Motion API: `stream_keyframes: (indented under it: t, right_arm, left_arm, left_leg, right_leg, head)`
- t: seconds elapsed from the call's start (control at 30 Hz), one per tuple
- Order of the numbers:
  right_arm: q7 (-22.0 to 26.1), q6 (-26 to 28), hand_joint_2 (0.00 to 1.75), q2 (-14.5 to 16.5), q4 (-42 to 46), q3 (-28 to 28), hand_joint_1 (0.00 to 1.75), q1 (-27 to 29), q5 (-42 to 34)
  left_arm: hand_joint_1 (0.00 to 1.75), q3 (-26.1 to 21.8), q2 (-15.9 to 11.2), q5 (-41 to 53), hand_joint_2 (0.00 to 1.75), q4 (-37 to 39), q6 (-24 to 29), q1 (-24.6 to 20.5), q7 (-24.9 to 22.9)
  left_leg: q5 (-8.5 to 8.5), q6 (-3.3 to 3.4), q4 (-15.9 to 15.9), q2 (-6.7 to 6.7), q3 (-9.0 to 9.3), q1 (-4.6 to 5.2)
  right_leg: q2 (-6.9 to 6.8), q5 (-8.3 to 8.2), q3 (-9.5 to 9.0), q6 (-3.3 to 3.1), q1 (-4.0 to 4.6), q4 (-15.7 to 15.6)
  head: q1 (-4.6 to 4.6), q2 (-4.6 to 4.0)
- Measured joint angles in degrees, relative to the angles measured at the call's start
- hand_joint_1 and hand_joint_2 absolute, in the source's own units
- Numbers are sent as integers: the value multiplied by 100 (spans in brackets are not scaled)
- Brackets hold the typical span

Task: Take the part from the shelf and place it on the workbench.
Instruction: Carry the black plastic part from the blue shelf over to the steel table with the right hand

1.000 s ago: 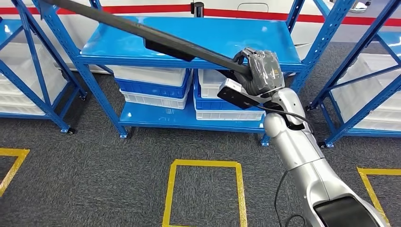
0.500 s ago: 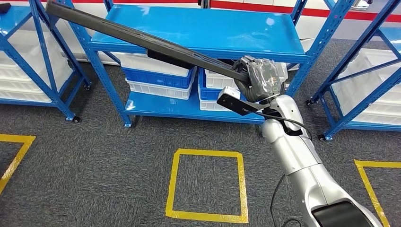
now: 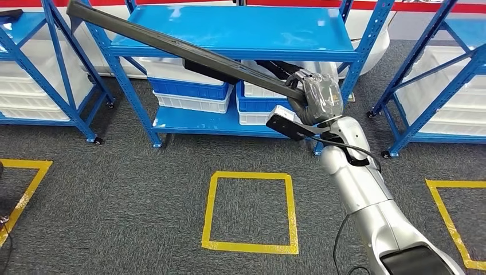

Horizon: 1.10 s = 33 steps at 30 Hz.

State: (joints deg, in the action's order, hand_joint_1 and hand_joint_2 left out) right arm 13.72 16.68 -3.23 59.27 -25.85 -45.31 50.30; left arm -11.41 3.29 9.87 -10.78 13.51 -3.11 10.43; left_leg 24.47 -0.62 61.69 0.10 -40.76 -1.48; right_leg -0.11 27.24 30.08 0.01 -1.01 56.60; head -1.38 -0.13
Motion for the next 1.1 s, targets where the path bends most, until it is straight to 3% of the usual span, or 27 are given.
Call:
stream_keyframes:
  t: [0.07,0.1,0.13,0.17,0.23,0.3,0.33,0.37,0.43,0.47,0.5,0.57,0.6,0.63,0.7,0.73,0.77,0.83,0.87,0.93,0.97,1.0,1.07,1.1]
  right_arm:
    - [38,-1,175,1,8,-1,175,9,-1]
    - [55,-2,175,2,10,-4,175,21,-1]
    - [69,-3,175,3,12,-9,175,39,0]
    - [79,-5,175,3,16,-13,175,60,1]
    - [88,-7,175,4,42,-20,175,91,2]
    - [93,-5,175,2,107,-20,175,105,-2]
    - [93,-5,175,-3,147,-17,175,109,-12]
    - [100,-4,175,-9,189,-15,175,123,-33]
    - [117,-6,175,-38,247,-10,175,183,-86]
    - [131,-8,175,-63,268,-9,175,224,-112]
    - [144,-11,175,-94,280,-7,175,258,-132]
    - [180,-15,175,-157,292,-6,175,303,-193]
    - [206,-15,175,-185,294,-7,175,320,-239]
    - [233,-15,175,-208,293,-7,175,336,-292]
    - [279,-16,175,-233,291,-8,175,348,-394]
    - [291,-19,175,-238,291,-8,175,339,-440]
    - [297,-26,175,-240,291,-8,175,319,-480]
    - [299,-58,175,-232,295,-12,175,257,-558]
    - [299,-86,175,-226,295,-15,175,218,-597]
    - [298,-143,175,-208,274,-22,175,139,-678]
    - [298,-169,175,-194,255,-26,175,90,-712]
    - [314,-195,175,-168,229,-30,175,39,-743]
    - [378,-254,175,-80,168,-35,175,-82,-791]
    - [403,-271,175,-11,136,-43,175,-138,-804]
  left_arm:
    - [0,0,2,18,175,0,21,3,-5]
    - [0,0,3,22,175,0,38,3,-8]
    - [0,0,3,24,175,0,56,2,-11]
    - [0,0,4,24,175,0,74,1,-14]
    - [0,0,5,26,175,-1,101,-7,-17]
    - [0,1,4,43,175,-2,121,-29,-21]
    - [0,1,5,61,175,-2,130,-38,-23]
    - [0,2,8,79,175,-2,143,-42,-25]
    - [0,4,24,116,175,2,164,-31,-27]
    - [0,6,32,129,175,5,173,-23,-36]
    - [0,7,38,139,175,8,177,-16,-52]
    - [0,10,43,149,175,11,182,-7,-91]
    - [0,11,44,150,175,11,181,-2,-105]
    - [0,12,45,151,175,11,180,3,-111]
    - [0,13,45,151,175,11,181,16,-116]
    - [0,12,45,150,175,11,190,20,-116]
    - [0,12,43,148,175,10,202,24,-116]
    - [0,11,44,136,175,10,245,31,-125]
    - [0,10,45,127,175,10,267,36,-137]
    - [0,7,52,104,175,14,315,54,-175]
    - [0,3,59,91,175,17,330,62,-190]
    - [0,-2,67,55,175,20,335,59,-193]
    - [0,-42,63,-63,175,20,284,-40,-234]
    - [0,-70,41,-117,175,17,231,-148,-288]
  left_leg:
    - [623,-22,811,-5,-185,-5]
    - [754,-31,1171,-6,-233,-5]
    - [746,-34,1395,-7,-215,-5]
    - [622,-25,1433,-7,-110,-5]
    - [359,32,937,-12,394,1]
    - [437,102,73,-21,1020,29]
    - [525,129,-225,-26,1200,52]
    - [562,159,-398,-29,1270,82]
    - [440,238,-474,-13,1201,101]
    - [346,287,-504,2,1143,96]
    - [248,324,-532,18,1070,81]
    - [68,360,-541,33,871,71]
    - [-23,355,-538,36,758,67]
    - [-115,339,-533,40,639,59]
    - [-292,289,-519,53,397,30]
    - [-382,250,-503,57,280,12]
    - [-461,207,-485,60,178,4]
    - [-614,118,-465,60,52,9]
    - [-680,91,-471,56,31,19]
    - [-774,49,-486,45,-1,8]
    - [-677,34,-422,41,-45,-8]
    - [-462,15,-269,38,-107,-21]
    - [205,-6,385,32,-282,-25]
    - [456,-6,790,30,-359,-22]
  right_leg:
    - [-9,-143,163,-95,40,5]
    - [-10,-213,251,-110,63,8]
    - [-11,-285,341,-113,82,11]
    - [-9,-354,429,-110,98,15]
    - [-2,-485,586,-87,120,28]
    - [-1,-601,702,-35,144,41]
    - [-8,-658,736,-1,147,38]
    - [-18,-726,763,40,142,21]
    - [-21,-801,809,113,129,0]
    - [-13,-692,866,120,127,87]
    - [-3,-479,951,108,124,285]
    - [6,96,1152,71,86,989]
    - [6,265,1213,97,58,1365]
    - [6,308,1213,158,32,1649]
    - [5,87,979,343,-21,1733]
    - [6,-20,699,416,-50,1466]
    - [7,-9,373,452,-67,1082]
    - [29,229,-161,368,-27,282]
    - [39,326,-254,302,1,98]
    - [33,299,-174,183,-9,78]
    - [25,246,-121,123,-22,107]
    - [16,180,-49,61,-28,123]
    - [10,7,104,-40,9,135]
    - [9,-77,204,-69,37,141]
  head:
    - [-10,0]
    - [-11,0]
    - [-10,0]
    - [-11,0]
    - [-13,0]
    - [-9,0]
    - [-6,0]
    - [-5,0]
    - [-9,0]
    - [-4,0]
    - [11,0]
    - [40,0]
    - [50,0]
    - [54,0]
    - [62,0]
    - [64,0]
    - [67,0]
    - [58,-1]
    - [46,-1]
    - [14,-1]
    - [5,-1]
    - [-3,-1]
    - [-10,-1]
    - [-12,0]
